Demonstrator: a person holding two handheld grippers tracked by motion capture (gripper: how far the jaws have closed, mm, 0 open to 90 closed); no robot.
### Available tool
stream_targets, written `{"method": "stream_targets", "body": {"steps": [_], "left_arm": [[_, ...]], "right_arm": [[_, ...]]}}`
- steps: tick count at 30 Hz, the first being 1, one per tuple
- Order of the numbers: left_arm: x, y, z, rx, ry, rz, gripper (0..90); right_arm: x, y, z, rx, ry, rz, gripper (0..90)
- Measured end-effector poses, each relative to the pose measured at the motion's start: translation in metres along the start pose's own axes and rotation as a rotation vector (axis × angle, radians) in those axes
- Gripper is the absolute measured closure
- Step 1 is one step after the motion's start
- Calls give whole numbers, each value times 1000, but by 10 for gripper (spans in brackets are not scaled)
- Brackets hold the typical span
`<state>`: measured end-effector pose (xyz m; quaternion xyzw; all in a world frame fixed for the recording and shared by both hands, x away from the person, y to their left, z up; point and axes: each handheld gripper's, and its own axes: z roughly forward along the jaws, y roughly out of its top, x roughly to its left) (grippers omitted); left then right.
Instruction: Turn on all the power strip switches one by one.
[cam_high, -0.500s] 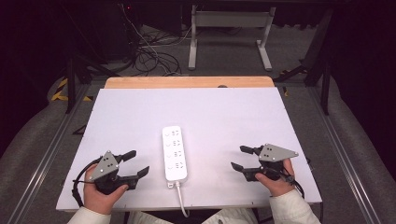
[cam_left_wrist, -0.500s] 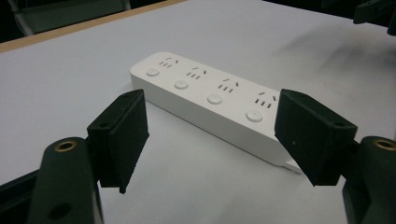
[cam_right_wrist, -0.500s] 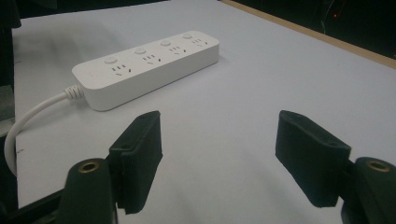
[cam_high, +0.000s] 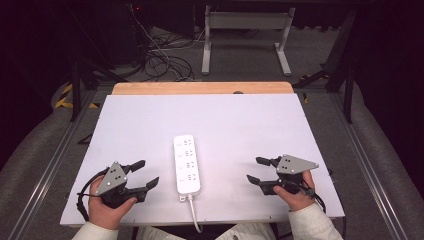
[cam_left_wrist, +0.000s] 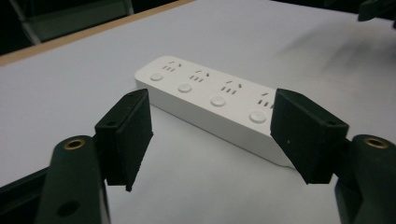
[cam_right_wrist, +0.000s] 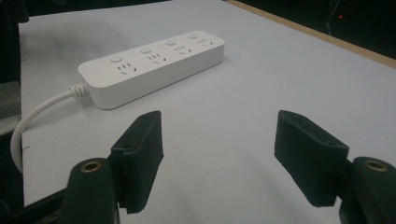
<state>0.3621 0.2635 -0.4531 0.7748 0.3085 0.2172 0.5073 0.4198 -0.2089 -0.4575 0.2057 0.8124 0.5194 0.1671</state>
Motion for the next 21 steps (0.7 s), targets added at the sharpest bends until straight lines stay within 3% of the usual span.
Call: {"method": "stream_targets", "body": {"steps": [1,4,10,13,16,21], "left_arm": [[0,0,-1,-4,-18,-19,314],[0,2,-2,4,-11,-21,319],[-1,6,-2,11,-18,-4,358],[-2,11,-3,38,-20,8,427],[-1,14,-3,26,-85,-38,505],[-2,20,-1,32,-92,-17,567]], "right_arm": [[0,0,0,1,0,1,330],[0,0,0,-2,2,3,330],[0,0,0,0,-7,1,334],[0,0,0,0,-11,1,337],[1,0,0,-1,-8,1,337],[1,0,0,0,-9,-2,338]]}}
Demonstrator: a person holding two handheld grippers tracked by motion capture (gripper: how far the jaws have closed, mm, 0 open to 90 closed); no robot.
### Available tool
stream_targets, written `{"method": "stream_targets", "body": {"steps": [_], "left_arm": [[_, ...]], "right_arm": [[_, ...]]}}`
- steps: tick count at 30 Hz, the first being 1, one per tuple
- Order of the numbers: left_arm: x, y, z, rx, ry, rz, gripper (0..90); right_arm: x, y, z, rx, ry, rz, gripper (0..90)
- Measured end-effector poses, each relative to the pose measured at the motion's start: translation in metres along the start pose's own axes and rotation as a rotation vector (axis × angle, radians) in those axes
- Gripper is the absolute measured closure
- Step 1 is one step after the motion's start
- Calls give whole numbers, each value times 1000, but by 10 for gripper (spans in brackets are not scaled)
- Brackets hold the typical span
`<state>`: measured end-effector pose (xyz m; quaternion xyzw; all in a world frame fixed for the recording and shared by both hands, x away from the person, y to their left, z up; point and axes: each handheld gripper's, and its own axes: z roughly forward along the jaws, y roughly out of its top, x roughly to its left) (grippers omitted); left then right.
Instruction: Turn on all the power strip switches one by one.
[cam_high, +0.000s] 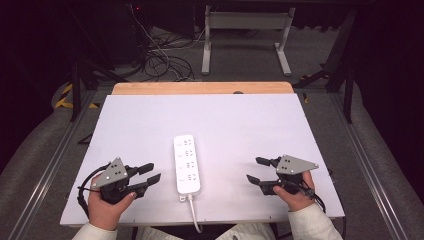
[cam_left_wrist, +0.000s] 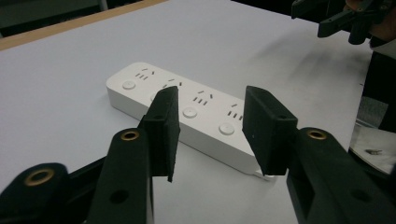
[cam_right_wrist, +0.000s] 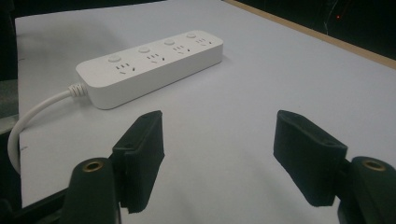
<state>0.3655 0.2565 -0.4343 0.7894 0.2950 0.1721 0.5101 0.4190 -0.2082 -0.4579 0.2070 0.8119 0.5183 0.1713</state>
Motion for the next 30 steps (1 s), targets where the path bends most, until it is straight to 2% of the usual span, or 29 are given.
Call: {"method": "stream_targets", "body": {"steps": [9,18,30], "left_arm": [[-6,12,14,40,-12,41,648],[-9,21,25,53,-33,42,660],[-13,32,45,73,-63,66,662]], "right_arm": [[1,0,2,1,6,5,341],[1,-1,2,14,9,1,342],[1,-1,2,16,12,2,342]]}}
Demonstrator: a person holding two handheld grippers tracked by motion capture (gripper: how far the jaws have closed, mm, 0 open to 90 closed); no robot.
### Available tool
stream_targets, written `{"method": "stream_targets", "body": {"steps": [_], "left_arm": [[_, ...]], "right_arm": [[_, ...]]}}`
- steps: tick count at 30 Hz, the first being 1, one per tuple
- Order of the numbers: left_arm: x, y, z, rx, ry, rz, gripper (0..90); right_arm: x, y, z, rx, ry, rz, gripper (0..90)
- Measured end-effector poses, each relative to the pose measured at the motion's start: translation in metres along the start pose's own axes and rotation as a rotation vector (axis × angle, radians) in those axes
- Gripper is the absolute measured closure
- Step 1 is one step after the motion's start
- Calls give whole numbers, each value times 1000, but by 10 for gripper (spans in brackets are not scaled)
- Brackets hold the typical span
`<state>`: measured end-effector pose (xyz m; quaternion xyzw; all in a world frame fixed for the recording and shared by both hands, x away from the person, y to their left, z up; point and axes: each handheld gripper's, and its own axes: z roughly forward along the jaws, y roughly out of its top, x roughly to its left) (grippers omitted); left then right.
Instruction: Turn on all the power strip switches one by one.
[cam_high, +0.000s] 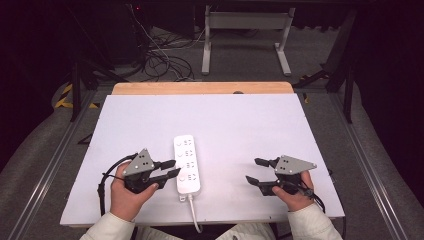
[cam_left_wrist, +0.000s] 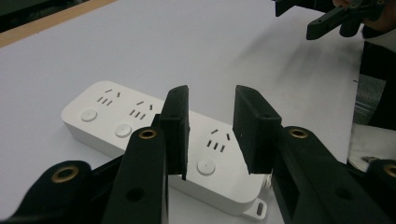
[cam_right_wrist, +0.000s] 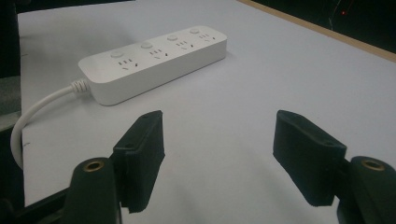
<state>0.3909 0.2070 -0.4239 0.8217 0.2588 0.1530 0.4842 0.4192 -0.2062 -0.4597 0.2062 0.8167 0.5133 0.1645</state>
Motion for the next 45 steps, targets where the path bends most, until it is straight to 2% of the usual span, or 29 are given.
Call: {"method": "stream_targets", "body": {"steps": [6,7,13,15,17,30,37,45], "left_arm": [[0,3,4,13,-10,4,665],[-1,3,5,16,-13,-6,671],[5,5,14,91,-48,-62,704],[5,5,16,107,-54,-67,733],[6,6,21,147,-78,-69,763],[8,6,38,293,-116,-44,894],[8,6,45,360,-111,-14,898],[6,7,51,402,-100,13,899]], "right_arm": [[-1,0,-1,-1,-1,0,341],[-1,0,0,-1,-1,0,341],[-1,-1,0,7,2,-1,342],[-1,-1,0,8,1,0,341],[-2,-1,0,9,1,2,341],[-2,-1,1,16,3,0,341],[-2,-2,1,18,3,-2,341],[-2,-2,1,21,3,-5,341]]}}
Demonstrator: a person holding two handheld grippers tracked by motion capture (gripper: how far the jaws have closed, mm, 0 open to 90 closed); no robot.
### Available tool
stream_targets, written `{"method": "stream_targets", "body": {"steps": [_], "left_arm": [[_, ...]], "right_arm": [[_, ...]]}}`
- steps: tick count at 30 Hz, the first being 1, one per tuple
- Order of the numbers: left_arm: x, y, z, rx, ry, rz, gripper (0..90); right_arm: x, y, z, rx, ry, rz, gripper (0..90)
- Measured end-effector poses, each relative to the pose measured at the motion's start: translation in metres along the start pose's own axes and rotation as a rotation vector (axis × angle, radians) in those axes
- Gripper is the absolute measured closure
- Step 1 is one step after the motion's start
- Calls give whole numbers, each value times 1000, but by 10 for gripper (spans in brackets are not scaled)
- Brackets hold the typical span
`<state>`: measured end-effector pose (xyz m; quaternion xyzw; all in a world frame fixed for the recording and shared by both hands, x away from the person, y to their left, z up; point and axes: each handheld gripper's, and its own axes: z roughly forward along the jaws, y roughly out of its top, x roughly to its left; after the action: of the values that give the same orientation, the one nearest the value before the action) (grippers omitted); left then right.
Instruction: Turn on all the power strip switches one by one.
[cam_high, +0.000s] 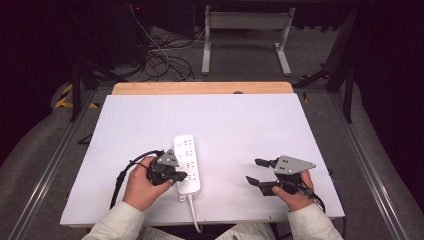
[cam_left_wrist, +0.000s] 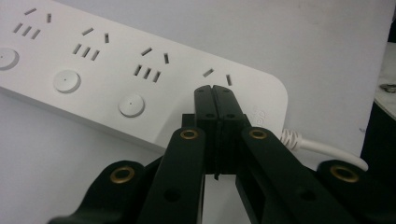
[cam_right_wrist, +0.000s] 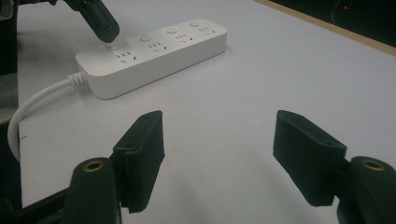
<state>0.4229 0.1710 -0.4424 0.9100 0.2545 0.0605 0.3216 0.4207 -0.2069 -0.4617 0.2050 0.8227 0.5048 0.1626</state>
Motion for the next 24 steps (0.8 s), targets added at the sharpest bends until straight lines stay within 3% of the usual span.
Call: {"method": "stream_targets", "body": {"steps": [9,24], "left_arm": [[2,0,4,24,30,13,899],[2,-2,5,9,12,4,900]], "right_arm": [[0,0,0,1,-1,-2,341],[0,0,-1,-2,-2,-4,340]]}}
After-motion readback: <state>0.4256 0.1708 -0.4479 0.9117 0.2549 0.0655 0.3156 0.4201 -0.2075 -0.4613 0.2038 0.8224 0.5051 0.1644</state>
